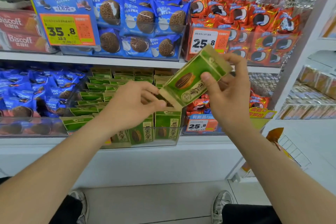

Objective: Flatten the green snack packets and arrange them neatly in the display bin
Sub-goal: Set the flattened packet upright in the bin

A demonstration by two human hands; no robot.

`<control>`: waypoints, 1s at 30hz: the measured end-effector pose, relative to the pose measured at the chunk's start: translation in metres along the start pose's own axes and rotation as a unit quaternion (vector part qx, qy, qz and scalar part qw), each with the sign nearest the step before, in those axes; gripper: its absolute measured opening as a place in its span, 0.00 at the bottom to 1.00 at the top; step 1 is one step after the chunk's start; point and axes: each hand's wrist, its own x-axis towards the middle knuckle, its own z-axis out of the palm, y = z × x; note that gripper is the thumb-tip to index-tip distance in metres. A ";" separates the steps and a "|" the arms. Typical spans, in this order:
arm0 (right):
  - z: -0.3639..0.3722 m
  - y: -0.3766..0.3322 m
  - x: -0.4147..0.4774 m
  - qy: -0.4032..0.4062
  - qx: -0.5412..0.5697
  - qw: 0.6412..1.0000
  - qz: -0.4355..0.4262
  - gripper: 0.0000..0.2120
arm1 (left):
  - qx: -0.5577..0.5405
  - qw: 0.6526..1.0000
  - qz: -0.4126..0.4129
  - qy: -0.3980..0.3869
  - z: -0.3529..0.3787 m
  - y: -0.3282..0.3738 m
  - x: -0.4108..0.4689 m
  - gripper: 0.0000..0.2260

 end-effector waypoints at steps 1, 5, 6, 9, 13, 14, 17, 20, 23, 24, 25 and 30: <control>0.000 0.003 0.003 0.018 -0.039 0.999 -0.032 0.18 | 0.057 0.998 0.013 0.029 -0.002 -0.006 0.005 0.08; 0.015 0.016 0.012 0.000 -0.131 0.987 -0.093 0.15 | 0.190 0.980 0.055 0.027 0.007 -0.023 0.028 0.06; 0.020 0.019 0.014 -0.020 -0.144 0.985 -0.097 0.15 | 0.215 0.975 0.058 0.018 0.009 -0.024 0.033 0.05; 0.028 0.033 0.024 -0.082 -0.179 0.977 -0.087 0.13 | 0.269 0.962 0.043 -0.028 0.007 -0.020 0.042 0.08; 0.030 0.057 0.026 -0.161 -0.212 0.962 -0.064 0.14 | 0.309 0.946 0.018 -0.091 0.007 -0.021 0.043 0.16; 0.031 0.061 0.025 -0.180 -0.222 0.956 -0.066 0.14 | 0.321 0.942 0.014 -0.102 0.008 -0.021 0.043 0.19; 0.036 0.072 0.025 -0.238 -0.261 0.932 -0.080 0.12 | 0.338 0.934 0.015 -0.113 0.012 -0.021 0.043 0.24; 0.041 0.083 0.028 -0.268 -0.314 0.908 -0.070 0.09 | 0.322 0.940 0.011 -0.115 0.012 -0.021 0.046 0.24; 0.043 0.082 0.029 -0.278 -0.321 0.904 -0.055 0.15 | 0.305 0.946 -0.003 -0.106 0.013 -0.024 0.047 0.20; 0.042 0.080 0.030 -0.280 -0.309 0.908 -0.047 0.17 | 0.310 0.946 -0.002 -0.095 0.014 -0.025 0.046 0.19; 0.040 0.078 0.032 -0.285 -0.309 0.906 -0.054 0.18 | 0.317 0.945 0.002 -0.081 0.015 -0.026 0.045 0.18; 0.029 0.076 0.037 -0.362 -0.362 0.851 -0.117 0.09 | 0.285 0.958 0.012 -0.030 0.016 -0.029 0.040 0.17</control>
